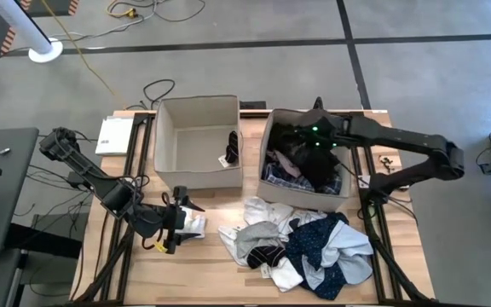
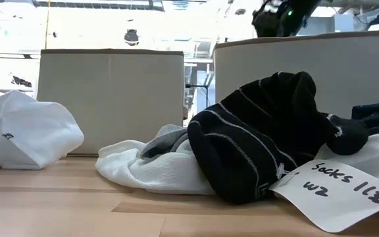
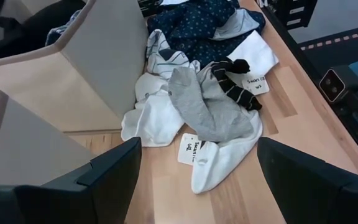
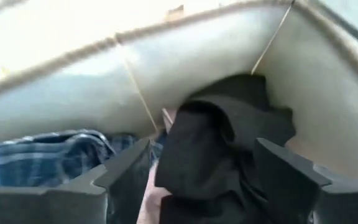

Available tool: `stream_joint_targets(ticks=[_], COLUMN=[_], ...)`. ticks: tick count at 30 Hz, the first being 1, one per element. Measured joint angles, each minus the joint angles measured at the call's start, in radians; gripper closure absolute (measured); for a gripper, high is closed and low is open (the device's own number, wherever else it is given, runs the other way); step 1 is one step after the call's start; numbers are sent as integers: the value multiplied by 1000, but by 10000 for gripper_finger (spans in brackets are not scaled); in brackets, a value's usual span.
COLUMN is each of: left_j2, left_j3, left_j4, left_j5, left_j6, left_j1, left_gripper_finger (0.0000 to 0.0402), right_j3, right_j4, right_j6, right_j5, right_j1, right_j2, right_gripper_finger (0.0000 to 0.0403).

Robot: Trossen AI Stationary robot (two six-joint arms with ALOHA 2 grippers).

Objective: Sort clothes
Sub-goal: Put the black clothes into the right white laundry bin, then put the black sock into the right white laundry bin

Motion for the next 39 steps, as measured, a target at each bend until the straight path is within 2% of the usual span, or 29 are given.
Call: stream_joint_targets(ticks=[9, 21, 31, 36, 39], left_j2=[0, 0, 14, 79, 148], left_j3=[0, 0, 0, 0, 0], left_j4=[3, 4, 21, 110, 188], left_j5=[-1, -1, 3, 102, 125], left_j6=[-13, -16, -16, 5, 43], left_j1=[0, 0, 0, 0, 0], left_gripper_finger=[86, 86, 86, 86, 86], right_j3=[2, 2, 4, 4, 4], right_j4=[47, 93, 113, 125, 137], right_j6=[23, 31, 109, 121, 136], right_j5=[5, 6, 7, 7, 7], right_j1=[75, 357, 628, 739, 795], right_j2=[-130, -201, -144, -63, -3], right_gripper_finger=[107, 107, 107, 107, 107])
